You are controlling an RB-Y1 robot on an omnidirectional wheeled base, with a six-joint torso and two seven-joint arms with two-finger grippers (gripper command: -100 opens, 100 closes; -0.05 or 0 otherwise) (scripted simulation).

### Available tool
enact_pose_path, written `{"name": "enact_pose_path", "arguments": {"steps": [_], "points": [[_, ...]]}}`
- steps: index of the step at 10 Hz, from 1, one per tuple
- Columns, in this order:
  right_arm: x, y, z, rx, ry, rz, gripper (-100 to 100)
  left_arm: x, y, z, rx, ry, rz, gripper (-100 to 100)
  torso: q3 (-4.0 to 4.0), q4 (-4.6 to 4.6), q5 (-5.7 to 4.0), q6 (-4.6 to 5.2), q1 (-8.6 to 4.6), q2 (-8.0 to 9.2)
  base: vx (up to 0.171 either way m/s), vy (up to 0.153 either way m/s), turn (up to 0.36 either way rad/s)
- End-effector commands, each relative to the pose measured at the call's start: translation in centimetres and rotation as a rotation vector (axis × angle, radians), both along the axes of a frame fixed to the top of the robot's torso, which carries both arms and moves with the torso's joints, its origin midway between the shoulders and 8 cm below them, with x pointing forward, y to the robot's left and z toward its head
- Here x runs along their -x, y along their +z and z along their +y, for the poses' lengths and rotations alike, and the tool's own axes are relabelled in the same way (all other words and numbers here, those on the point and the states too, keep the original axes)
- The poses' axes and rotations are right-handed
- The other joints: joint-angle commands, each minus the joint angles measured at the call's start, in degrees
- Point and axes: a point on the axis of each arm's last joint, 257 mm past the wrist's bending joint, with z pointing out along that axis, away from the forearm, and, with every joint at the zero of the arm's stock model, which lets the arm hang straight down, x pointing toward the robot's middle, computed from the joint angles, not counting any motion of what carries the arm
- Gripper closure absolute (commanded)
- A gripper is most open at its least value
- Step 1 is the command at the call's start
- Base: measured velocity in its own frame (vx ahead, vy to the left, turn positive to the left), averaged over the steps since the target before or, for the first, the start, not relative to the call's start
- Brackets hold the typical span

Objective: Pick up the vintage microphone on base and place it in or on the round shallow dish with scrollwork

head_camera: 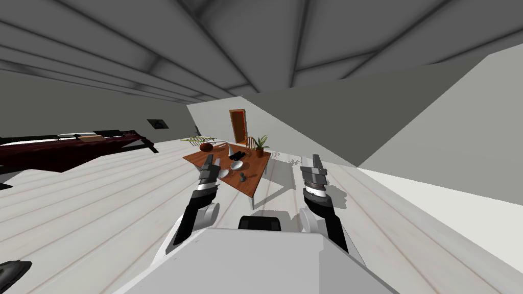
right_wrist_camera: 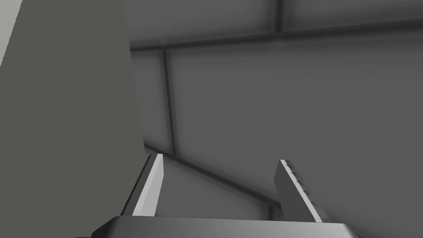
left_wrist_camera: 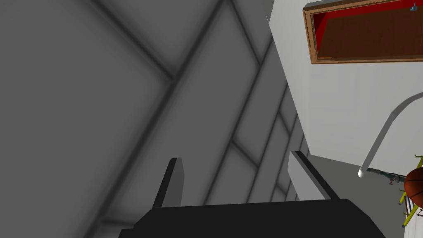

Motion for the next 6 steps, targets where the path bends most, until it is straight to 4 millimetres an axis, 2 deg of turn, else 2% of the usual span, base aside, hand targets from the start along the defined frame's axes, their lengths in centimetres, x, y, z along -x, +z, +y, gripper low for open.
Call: {"name": "enact_pose_path", "arguments": {"steps": [1,3,6], "points": [[0.0,0.0,0.0,0.0,0.0,0.0,0,-0.3,-0.4,-0.3,-0.024,-0.016,0.02,-100,0.0,0.0,0.0,0.0,0.0,0.0,0.002,0.011,-0.016],[0.0,0.0,0.0,0.0,0.0,0.0,0,-1.0,-1.3,-0.7,-0.058,-0.041,0.064,-100,0.0,0.0,0.02,0.0,0.09,-0.01,0.0,0.028,-0.035],[0.0,0.0,0.0,0.0,0.0,0.0,0,-2.2,-3.6,-1.2,-0.093,-0.073,0.158,-100,0.0,0.0,0.05,0.0,0.21,0.01,-0.003,0.048,-0.053]]}}
